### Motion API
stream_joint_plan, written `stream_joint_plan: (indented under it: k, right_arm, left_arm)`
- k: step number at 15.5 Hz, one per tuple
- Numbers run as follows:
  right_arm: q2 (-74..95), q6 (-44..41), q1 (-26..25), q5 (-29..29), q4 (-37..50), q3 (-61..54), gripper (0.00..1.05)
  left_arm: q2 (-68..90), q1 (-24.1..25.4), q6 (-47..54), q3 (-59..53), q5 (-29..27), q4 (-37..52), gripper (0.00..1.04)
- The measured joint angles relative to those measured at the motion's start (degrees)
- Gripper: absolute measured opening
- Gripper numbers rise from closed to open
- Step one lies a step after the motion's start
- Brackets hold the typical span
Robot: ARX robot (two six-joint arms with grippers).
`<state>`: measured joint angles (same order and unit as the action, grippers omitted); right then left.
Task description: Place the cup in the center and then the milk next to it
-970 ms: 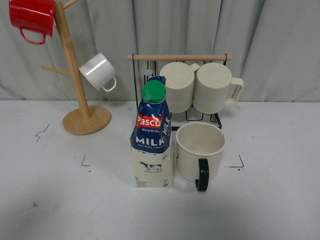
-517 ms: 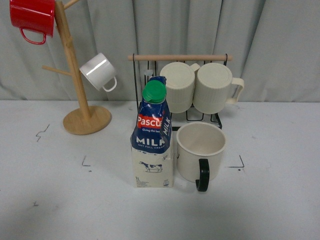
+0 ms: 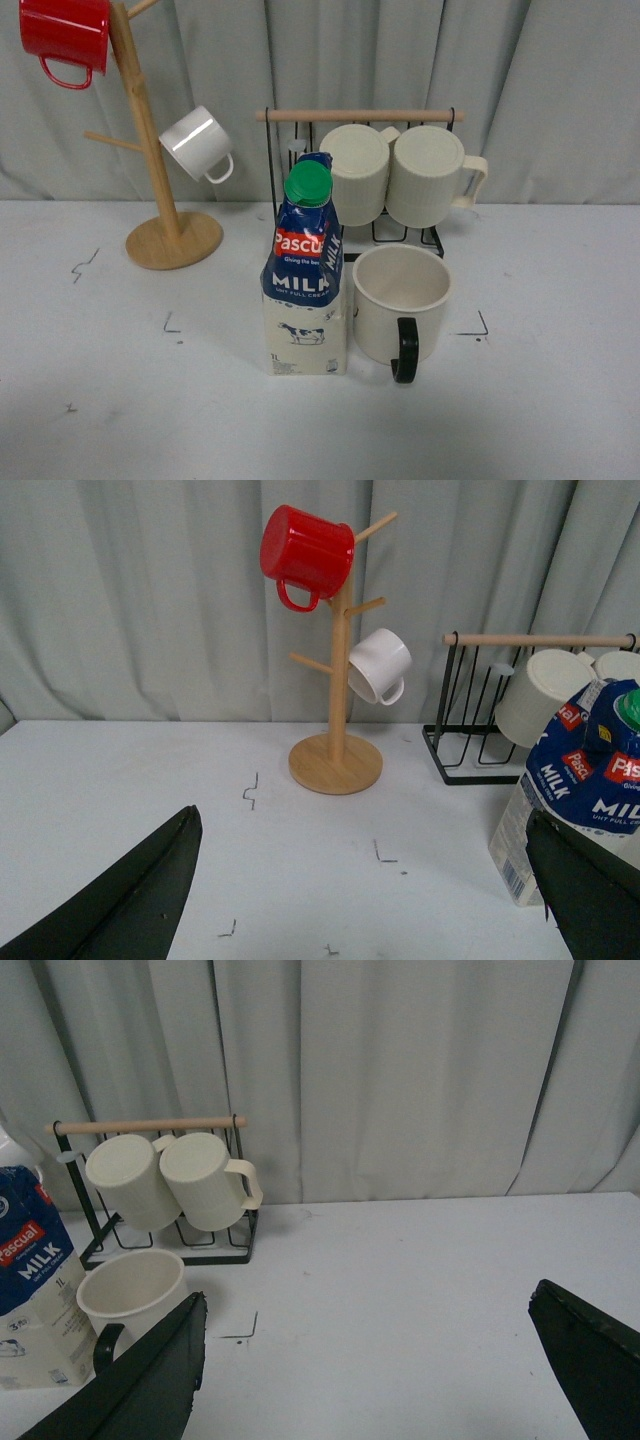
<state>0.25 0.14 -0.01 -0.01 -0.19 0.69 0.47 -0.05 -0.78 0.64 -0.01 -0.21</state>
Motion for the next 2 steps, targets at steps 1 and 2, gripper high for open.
stream_joint_plan:
  k: [1, 2]
  right_arm:
    - [0.0, 0.0, 0.0, 0.0, 0.0, 0.0, 0.98]
    - [0.0, 0.0, 0.0, 0.0, 0.0, 0.0, 0.98]
  left_arm:
    - [0.0, 0.0, 0.0, 0.0, 0.0, 0.0, 0.98]
    - [0.0, 0.0, -0.02, 0.0, 0.0, 0.0, 0.98]
